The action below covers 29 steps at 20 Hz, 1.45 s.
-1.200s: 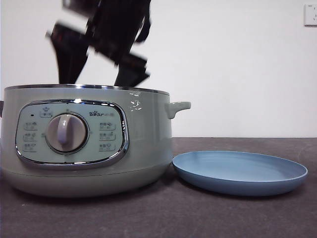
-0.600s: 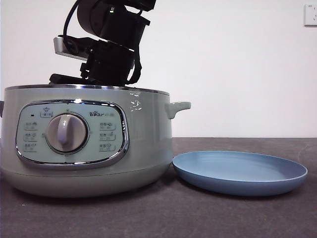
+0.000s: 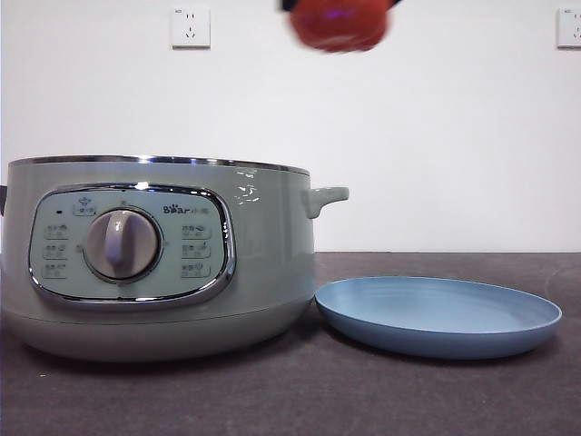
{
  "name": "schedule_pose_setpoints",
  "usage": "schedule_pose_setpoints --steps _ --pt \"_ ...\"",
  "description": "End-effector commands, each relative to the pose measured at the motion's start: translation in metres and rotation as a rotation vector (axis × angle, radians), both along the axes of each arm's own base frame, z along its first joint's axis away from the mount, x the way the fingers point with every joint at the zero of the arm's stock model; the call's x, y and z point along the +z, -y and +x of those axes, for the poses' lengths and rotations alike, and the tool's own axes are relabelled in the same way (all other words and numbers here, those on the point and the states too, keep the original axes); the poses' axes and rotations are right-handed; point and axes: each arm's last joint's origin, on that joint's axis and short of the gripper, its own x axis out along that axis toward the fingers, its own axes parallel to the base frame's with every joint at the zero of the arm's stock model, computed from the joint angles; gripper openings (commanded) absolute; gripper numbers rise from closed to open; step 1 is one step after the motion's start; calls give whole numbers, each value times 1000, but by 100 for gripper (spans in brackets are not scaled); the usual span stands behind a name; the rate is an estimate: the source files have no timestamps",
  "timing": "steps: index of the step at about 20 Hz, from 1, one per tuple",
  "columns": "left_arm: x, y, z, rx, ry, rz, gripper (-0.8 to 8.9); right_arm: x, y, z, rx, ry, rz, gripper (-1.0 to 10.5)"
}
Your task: Take the pumpkin out from the steamer,put the pumpkin in the blue plate,close the lid
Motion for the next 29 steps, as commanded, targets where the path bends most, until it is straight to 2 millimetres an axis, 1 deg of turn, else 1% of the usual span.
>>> schedule_pose_setpoints --steps 1,3,5,7,9,12,14,15,21,23,26,27,28,29 --pt "9 3 4 -42 69 -42 -9 -7 21 2 -110 -60 -57 -12" --pt "9 6 8 -73 67 -52 -9 -19 40 -3 -204 -76 -137 -12" --pt "9 8 11 -76 71 -55 -9 -38 57 -9 -273 -86 -151 -12" --pt "9 10 12 -100 65 -68 -9 -65 72 -13 -335 -73 -120 -11" --pt "9 11 13 -120 62 -74 -9 -93 81 -15 -382 -60 -92 -11" --pt "7 13 16 -120 49 -68 -9 -140 85 -8 -407 -40 -71 -11" --pt "7 13 17 -125 46 -68 -9 -167 83 -2 -412 -11 -47 -11" --pt "7 13 17 -138 44 -72 -9 -177 81 2 -415 -5 -38 -11" --pt "7 14 17 -144 43 -75 -9 -209 66 27 -389 -14 16 -1" --pt "6 14 17 -144 41 -74 -9 -217 65 30 -388 -32 2 2" --pt "6 14 17 -144 37 -72 -9 -224 64 31 -365 -79 19 14" --pt "6 14 17 -144 37 -72 -9 -225 64 31 -366 -81 14 72" --pt "6 14 17 -145 37 -72 -9 -226 64 32 -367 -83 13 181" --pt "6 14 17 -145 37 -72 -9 -226 64 32 -367 -83 13 317"
